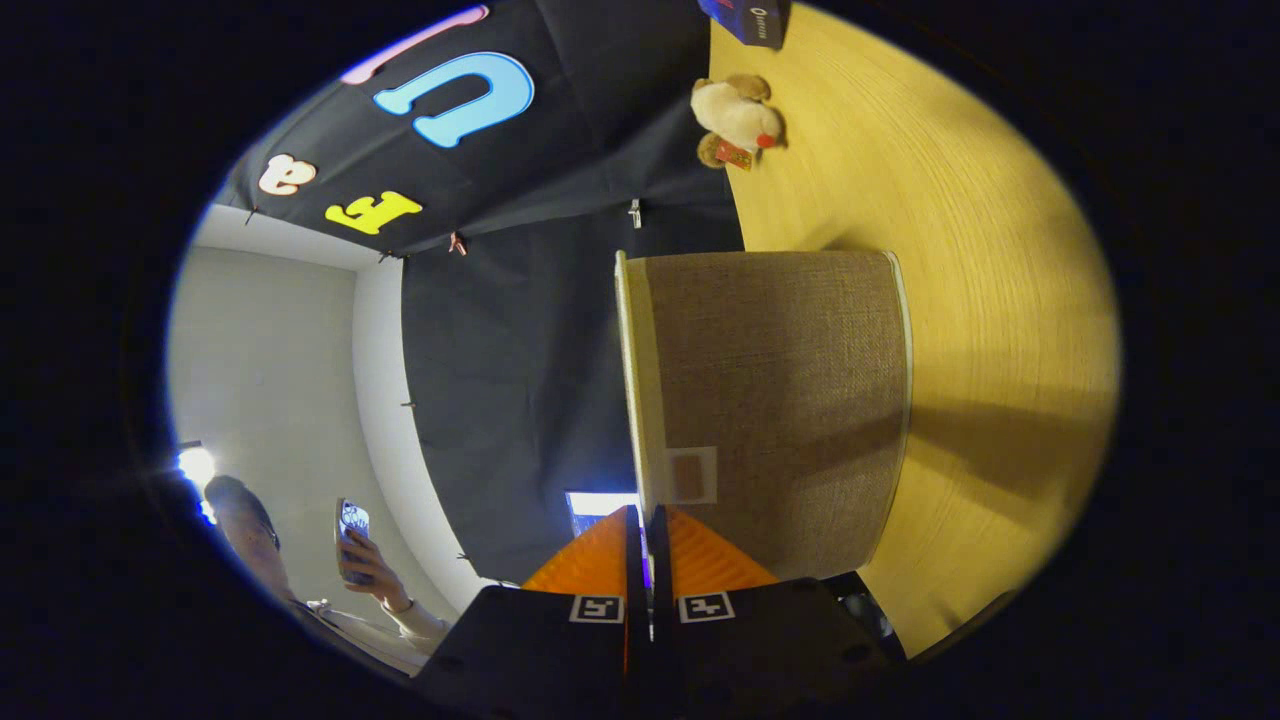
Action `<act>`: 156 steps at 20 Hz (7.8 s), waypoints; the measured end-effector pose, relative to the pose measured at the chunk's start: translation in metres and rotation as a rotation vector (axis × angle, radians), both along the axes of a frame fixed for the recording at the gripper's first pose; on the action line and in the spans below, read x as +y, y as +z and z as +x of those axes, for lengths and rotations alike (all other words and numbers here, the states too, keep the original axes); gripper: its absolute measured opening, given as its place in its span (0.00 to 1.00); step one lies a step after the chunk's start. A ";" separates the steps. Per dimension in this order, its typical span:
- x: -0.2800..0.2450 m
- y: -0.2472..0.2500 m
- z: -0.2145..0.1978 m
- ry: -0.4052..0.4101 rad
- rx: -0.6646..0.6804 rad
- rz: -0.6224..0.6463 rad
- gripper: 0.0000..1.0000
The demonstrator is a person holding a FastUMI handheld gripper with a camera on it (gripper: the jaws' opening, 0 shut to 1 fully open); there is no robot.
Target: Open the storage box then place both shoes into the box .Put the left shoe in first, then the right shoe, with the right side of both shoes facing outward in a uniform manner.
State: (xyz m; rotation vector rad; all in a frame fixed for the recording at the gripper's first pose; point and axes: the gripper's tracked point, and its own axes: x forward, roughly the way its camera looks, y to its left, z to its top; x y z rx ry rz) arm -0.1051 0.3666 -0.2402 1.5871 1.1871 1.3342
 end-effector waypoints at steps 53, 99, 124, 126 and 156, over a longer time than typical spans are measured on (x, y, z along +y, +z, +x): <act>0.047 0.160 0.039 -0.472 -0.660 -0.709 0.96; -0.186 -0.098 0.016 -0.369 -0.072 -1.295 0.05; 0.080 0.082 0.020 -0.204 -0.219 -1.063 0.05; 0.097 0.070 0.017 -0.171 -0.207 -1.084 0.05; 0.113 0.055 0.009 -0.177 -0.266 -0.955 0.99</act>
